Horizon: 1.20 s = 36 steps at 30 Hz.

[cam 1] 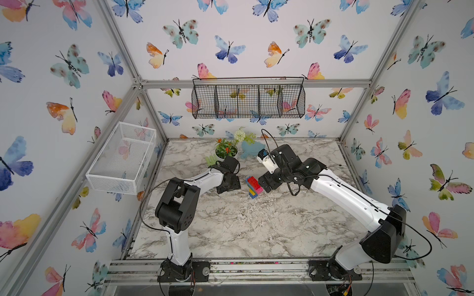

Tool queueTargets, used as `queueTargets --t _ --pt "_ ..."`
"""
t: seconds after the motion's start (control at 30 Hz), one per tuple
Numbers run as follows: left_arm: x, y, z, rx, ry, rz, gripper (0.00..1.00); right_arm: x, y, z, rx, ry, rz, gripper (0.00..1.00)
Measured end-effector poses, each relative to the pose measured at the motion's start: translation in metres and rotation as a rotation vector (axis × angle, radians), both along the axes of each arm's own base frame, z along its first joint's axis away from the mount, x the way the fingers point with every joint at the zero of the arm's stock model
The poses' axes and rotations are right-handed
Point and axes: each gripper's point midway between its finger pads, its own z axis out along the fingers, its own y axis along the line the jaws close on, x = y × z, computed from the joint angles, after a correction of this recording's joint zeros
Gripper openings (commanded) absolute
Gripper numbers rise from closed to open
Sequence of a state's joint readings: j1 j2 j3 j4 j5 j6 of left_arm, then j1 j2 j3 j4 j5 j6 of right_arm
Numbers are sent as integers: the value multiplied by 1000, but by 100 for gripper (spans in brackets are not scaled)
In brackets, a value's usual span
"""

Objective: Assemble a spoon with lego
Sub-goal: Pick up the lego brick from the center of the board.

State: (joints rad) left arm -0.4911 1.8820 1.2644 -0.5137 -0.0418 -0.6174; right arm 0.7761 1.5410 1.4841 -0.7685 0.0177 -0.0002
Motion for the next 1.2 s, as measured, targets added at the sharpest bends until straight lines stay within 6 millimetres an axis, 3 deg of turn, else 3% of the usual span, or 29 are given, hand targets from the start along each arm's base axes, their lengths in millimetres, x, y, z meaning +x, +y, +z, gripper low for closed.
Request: queueTargets --t 0.37,0.67,0.97,1.2 --pt "4 -5 -15 28 36 -15 62 0 -6 -11 -19 13 0 91" --pt "5 -6 -12 37 33 -31 59 -1 -6 -14 -19 14 1 91" --pt "6 -9 -7 36 29 -42 41 -2 -7 -18 -23 21 2 91" --pt "7 -10 -6 35 25 -52 37 -3 -8 -22 -30 27 2 91"
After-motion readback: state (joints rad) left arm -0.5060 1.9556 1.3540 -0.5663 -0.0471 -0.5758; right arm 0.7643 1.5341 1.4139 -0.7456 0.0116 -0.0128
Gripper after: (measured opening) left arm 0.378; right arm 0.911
